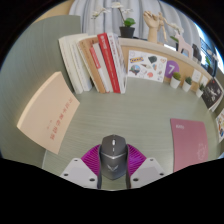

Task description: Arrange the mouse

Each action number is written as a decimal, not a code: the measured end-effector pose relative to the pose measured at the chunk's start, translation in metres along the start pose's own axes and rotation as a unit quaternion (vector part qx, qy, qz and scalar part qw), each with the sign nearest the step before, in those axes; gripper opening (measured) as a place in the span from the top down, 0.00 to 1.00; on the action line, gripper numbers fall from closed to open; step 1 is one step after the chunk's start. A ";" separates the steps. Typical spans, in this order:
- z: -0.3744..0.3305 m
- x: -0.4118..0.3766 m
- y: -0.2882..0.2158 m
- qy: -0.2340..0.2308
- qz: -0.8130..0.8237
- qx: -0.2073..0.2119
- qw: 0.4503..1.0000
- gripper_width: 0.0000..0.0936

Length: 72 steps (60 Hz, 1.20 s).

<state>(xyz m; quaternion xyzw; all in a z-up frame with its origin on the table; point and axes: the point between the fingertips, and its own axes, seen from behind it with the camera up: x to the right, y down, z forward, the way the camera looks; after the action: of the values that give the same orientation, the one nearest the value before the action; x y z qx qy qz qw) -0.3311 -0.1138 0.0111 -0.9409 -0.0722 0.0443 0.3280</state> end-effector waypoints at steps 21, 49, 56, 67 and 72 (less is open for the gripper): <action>-0.223 0.137 -0.195 0.030 -0.018 0.216 0.976 0.65; -0.120 0.342 -0.111 0.097 0.011 0.133 0.986 0.65; -0.059 0.337 -0.061 0.074 0.014 0.079 0.994 0.65; -0.010 0.328 -0.015 0.055 0.005 0.029 0.998 0.65; -0.003 0.330 -0.002 0.056 0.013 0.019 0.998 0.64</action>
<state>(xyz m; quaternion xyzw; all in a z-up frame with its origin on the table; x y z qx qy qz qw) -0.0057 -0.0594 0.0028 -0.9363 -0.0404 -0.0023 0.3488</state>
